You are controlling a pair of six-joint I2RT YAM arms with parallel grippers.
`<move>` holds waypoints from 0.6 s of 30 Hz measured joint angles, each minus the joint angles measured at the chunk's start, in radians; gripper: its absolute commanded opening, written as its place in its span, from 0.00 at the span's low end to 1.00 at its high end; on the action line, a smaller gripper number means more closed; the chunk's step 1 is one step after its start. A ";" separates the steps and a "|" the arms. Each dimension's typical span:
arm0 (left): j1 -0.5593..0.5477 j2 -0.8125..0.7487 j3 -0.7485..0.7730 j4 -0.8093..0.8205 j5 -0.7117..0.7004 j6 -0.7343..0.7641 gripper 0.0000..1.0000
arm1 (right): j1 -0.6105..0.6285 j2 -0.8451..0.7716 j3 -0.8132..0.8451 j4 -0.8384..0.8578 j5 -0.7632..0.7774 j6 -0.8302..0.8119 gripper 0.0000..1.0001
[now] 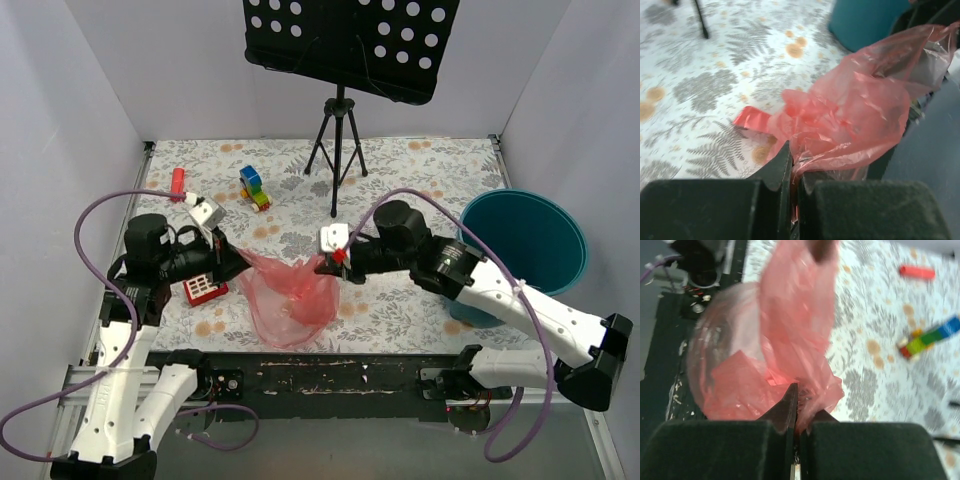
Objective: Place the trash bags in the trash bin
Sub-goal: Unfold the trash bag at the center of the board.
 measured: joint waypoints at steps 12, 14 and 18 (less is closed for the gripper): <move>0.335 0.142 0.166 -0.060 -0.529 -0.351 0.00 | -0.189 0.468 0.383 -0.056 0.233 0.293 0.01; 0.362 0.177 0.168 -0.071 -0.542 -0.362 0.00 | -0.194 0.591 0.525 -0.072 0.238 0.283 0.01; 0.370 0.341 0.293 -0.059 -0.557 -0.348 0.00 | -0.203 0.966 1.059 -0.119 0.265 0.254 0.01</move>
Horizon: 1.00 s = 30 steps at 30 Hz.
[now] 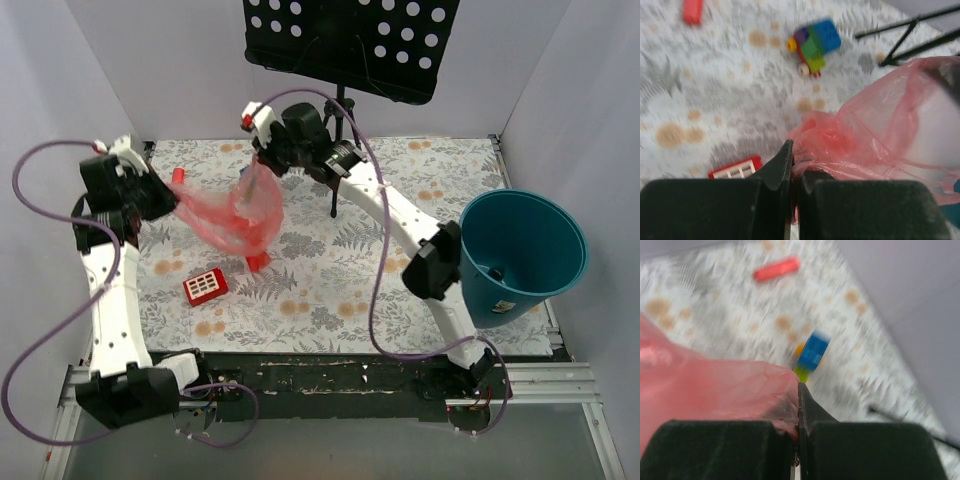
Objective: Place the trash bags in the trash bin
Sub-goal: Unfold the trash bag at the center of the board.
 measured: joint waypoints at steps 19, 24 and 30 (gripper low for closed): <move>-0.506 -0.350 -0.174 0.192 0.463 0.728 0.00 | 0.041 -0.563 -0.587 0.378 -0.193 -0.683 0.01; -0.600 -0.205 -0.333 -0.071 0.513 0.676 0.00 | 0.212 -0.834 -1.421 0.061 -0.266 -0.690 0.01; -0.598 -0.271 -0.278 -0.058 0.550 0.534 0.00 | 0.277 -0.967 -1.198 -0.040 -0.272 -0.496 0.01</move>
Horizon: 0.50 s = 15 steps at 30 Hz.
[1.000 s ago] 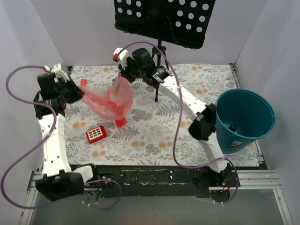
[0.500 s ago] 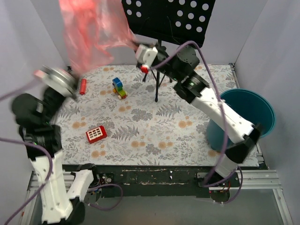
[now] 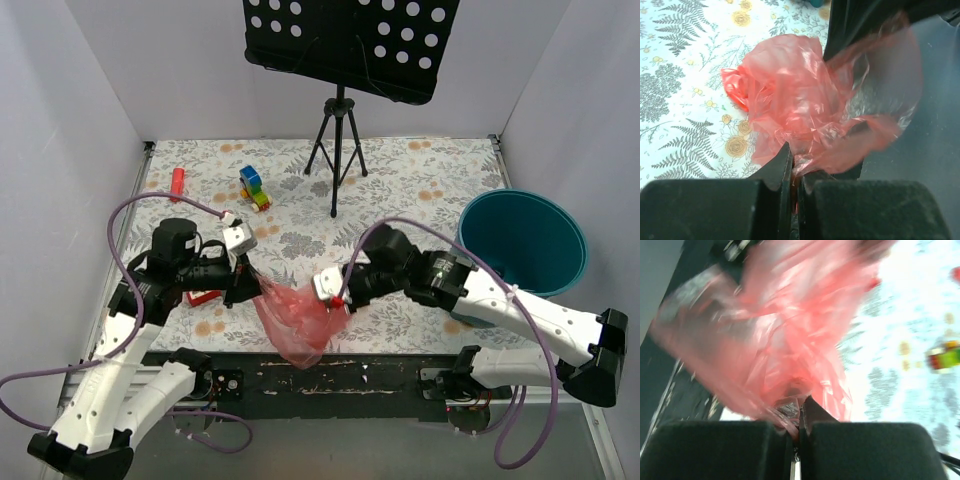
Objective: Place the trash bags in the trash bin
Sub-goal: Unfold the trash bag at the center of the board.
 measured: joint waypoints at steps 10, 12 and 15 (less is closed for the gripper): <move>0.055 -0.020 0.129 -0.002 -0.421 -0.108 0.06 | -0.188 0.071 0.200 0.077 0.174 0.417 0.01; 0.081 -0.005 0.183 -0.005 -0.506 -0.109 0.36 | -0.188 0.117 0.276 0.071 0.213 0.441 0.01; 0.106 0.015 0.246 -0.032 -0.552 -0.068 0.74 | -0.187 0.233 0.472 0.078 0.255 0.459 0.01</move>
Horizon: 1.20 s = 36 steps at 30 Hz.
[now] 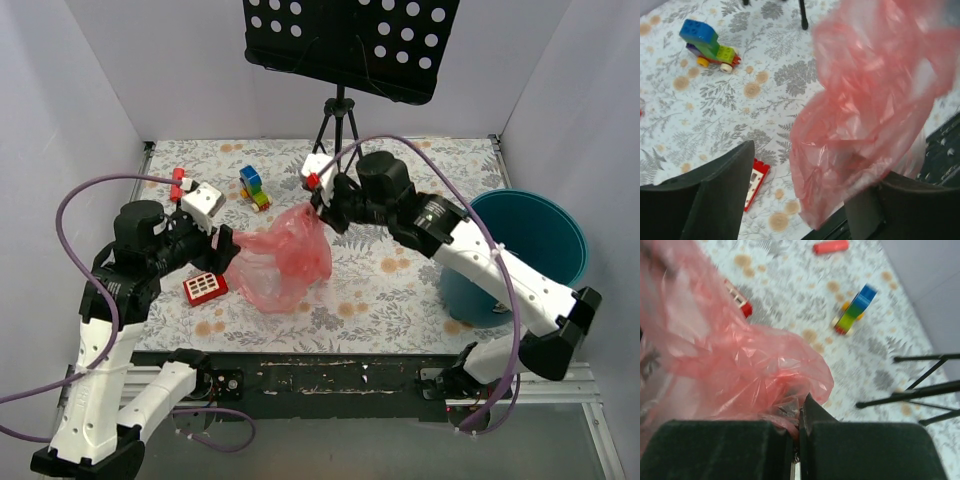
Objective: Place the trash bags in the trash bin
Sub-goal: Unfold the trash bag at the center of the board.
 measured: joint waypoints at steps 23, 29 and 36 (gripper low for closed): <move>0.017 0.151 0.136 0.098 0.281 0.175 0.89 | -0.008 0.514 0.711 -0.222 0.243 0.185 0.01; -0.005 0.267 0.106 0.218 0.216 0.088 0.88 | -0.013 0.517 0.729 -0.223 0.318 0.225 0.01; -0.163 0.366 0.050 0.327 0.068 0.119 0.51 | -0.014 0.533 0.741 -0.222 0.346 0.237 0.01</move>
